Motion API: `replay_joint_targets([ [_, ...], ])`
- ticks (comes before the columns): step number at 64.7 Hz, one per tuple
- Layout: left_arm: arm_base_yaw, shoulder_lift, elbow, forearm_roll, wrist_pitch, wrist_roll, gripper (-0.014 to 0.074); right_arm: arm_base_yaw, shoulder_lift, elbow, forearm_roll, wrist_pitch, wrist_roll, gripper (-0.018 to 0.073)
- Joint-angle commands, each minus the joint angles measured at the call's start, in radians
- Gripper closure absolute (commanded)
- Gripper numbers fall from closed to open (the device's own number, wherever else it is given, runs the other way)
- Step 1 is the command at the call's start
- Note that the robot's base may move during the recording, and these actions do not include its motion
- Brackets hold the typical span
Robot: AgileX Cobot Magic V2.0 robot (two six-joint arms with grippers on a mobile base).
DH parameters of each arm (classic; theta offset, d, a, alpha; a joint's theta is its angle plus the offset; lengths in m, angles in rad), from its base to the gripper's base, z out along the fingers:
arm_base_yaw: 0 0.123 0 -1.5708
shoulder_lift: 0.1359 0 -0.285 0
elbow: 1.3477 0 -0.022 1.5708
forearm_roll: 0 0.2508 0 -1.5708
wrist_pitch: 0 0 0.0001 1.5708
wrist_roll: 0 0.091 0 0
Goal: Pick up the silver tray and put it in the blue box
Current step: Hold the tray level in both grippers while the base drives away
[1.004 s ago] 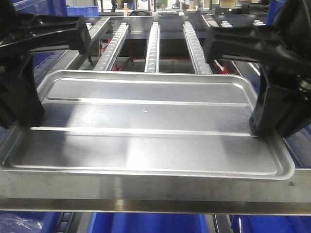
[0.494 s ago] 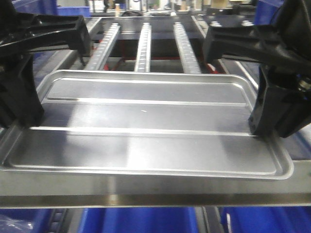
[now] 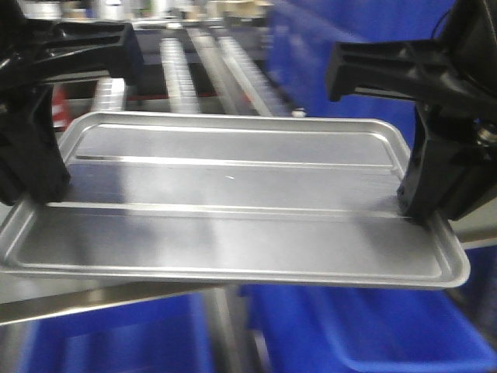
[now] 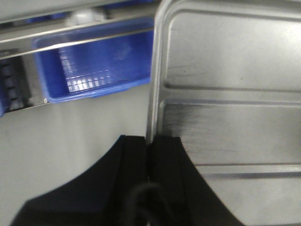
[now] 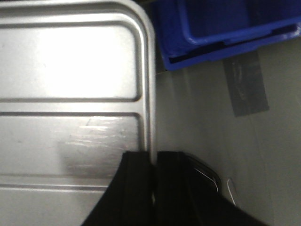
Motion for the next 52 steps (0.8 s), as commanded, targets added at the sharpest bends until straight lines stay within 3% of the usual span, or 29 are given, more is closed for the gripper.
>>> replay_joint_targets([
  [1, -0.007, -0.028, -0.025, 0.023, -0.011, -0.011, 0.0700, 0.001, -0.030, -0.026, -0.037, -0.030, 0.003, 0.0506],
  [52, -0.007, -0.028, -0.025, 0.023, -0.011, -0.011, 0.0700, 0.001, -0.030, -0.026, -0.037, -0.029, 0.003, 0.0506],
])
